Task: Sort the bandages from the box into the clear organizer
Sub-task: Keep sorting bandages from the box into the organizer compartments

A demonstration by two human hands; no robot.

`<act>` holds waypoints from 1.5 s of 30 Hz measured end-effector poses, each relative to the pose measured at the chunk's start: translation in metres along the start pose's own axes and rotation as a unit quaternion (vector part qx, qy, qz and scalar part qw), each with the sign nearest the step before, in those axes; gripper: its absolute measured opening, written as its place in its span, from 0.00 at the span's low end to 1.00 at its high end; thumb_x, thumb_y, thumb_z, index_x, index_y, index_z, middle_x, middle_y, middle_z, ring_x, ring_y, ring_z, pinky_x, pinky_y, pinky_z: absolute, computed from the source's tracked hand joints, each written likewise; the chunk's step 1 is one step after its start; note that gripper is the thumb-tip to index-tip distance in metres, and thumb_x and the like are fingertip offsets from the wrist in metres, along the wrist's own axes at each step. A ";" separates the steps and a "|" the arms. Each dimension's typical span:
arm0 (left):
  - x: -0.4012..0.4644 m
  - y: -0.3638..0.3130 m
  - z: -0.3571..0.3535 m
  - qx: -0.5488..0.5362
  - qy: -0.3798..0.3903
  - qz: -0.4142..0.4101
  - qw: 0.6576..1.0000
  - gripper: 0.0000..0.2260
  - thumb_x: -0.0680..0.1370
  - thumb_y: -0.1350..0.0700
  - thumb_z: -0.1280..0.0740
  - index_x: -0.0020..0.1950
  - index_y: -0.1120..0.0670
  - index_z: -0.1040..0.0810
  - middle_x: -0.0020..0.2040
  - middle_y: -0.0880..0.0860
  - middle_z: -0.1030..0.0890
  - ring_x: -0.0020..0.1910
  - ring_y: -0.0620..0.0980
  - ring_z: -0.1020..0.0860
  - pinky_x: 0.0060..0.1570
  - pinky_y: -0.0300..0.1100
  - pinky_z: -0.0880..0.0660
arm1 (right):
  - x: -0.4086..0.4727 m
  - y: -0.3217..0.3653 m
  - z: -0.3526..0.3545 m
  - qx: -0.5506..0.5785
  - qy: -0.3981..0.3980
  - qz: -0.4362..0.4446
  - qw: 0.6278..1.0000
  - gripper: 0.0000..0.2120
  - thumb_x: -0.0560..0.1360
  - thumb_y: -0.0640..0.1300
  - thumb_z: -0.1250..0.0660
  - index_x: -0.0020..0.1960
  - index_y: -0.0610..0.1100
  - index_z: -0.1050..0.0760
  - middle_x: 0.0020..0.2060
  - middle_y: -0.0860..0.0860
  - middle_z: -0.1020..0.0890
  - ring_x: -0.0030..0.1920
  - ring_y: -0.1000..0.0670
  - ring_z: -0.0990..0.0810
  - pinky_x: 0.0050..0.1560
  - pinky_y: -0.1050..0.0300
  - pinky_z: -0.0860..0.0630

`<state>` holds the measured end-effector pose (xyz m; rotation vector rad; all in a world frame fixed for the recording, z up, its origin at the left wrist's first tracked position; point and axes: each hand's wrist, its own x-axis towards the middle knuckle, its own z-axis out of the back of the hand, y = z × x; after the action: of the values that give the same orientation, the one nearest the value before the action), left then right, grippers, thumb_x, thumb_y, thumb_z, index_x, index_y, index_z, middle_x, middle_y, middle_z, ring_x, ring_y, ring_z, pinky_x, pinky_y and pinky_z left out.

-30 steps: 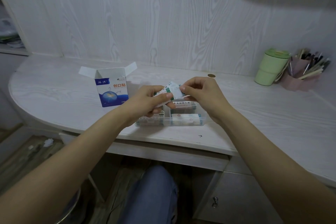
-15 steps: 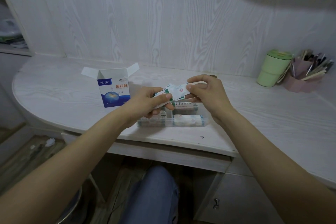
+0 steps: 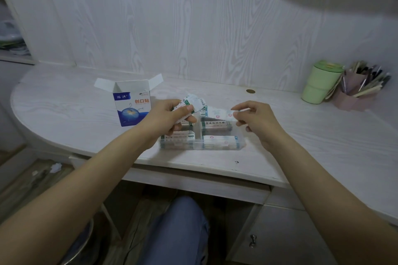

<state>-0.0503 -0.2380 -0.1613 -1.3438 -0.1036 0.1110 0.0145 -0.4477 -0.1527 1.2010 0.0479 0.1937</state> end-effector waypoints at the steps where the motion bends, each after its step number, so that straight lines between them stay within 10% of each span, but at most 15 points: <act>1: 0.001 0.001 0.001 -0.002 -0.008 0.002 1.000 0.12 0.80 0.52 0.37 0.57 0.58 0.23 0.42 0.49 0.16 0.24 0.42 0.33 0.24 0.32 0.36 | -0.001 -0.003 0.002 -0.031 0.010 -0.002 0.999 0.04 0.74 0.36 0.32 0.46 0.43 0.20 0.35 0.48 0.20 0.32 0.56 0.23 0.29 0.68 0.32; 26: 0.016 -0.006 -0.038 0.101 0.012 -0.050 0.994 0.10 0.80 0.53 0.38 0.55 0.58 0.23 0.45 0.52 0.15 0.27 0.46 0.31 0.24 0.31 0.34 | 0.000 -0.002 -0.022 -0.540 0.047 0.090 0.836 0.10 0.76 0.40 0.35 0.57 0.44 0.25 0.52 0.47 0.23 0.50 0.45 0.23 0.41 0.56 0.32; 36: 0.008 -0.003 -0.021 0.005 0.005 -0.027 1.000 0.09 0.80 0.54 0.38 0.54 0.57 0.23 0.46 0.52 0.16 0.23 0.41 0.33 0.23 0.32 0.38 | -0.004 0.005 -0.024 -0.457 0.103 0.121 0.875 0.07 0.75 0.42 0.36 0.47 0.45 0.19 0.42 0.48 0.18 0.42 0.47 0.21 0.39 0.55 0.26; 41: 0.002 -0.001 -0.011 -0.012 0.009 -0.032 0.999 0.09 0.79 0.56 0.36 0.57 0.57 0.23 0.43 0.49 0.15 0.25 0.41 0.31 0.25 0.33 0.35 | -0.004 0.015 -0.021 -0.140 -0.002 0.135 0.981 0.08 0.77 0.40 0.37 0.46 0.46 0.19 0.35 0.55 0.20 0.34 0.59 0.24 0.35 0.72 0.30; 45: -0.003 -0.002 -0.009 0.000 0.007 -0.043 0.999 0.11 0.76 0.58 0.31 0.57 0.58 0.22 0.42 0.53 0.15 0.24 0.42 0.29 0.22 0.33 0.34 | -0.012 0.023 -0.033 -0.036 -0.033 0.160 0.986 0.06 0.74 0.47 0.30 0.40 0.46 0.22 0.35 0.50 0.19 0.37 0.51 0.21 0.41 0.57 0.23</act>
<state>-0.0517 -0.2476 -0.1613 -1.3385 -0.1491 0.0283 -0.0051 -0.4110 -0.1439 1.1378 -0.2088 0.4335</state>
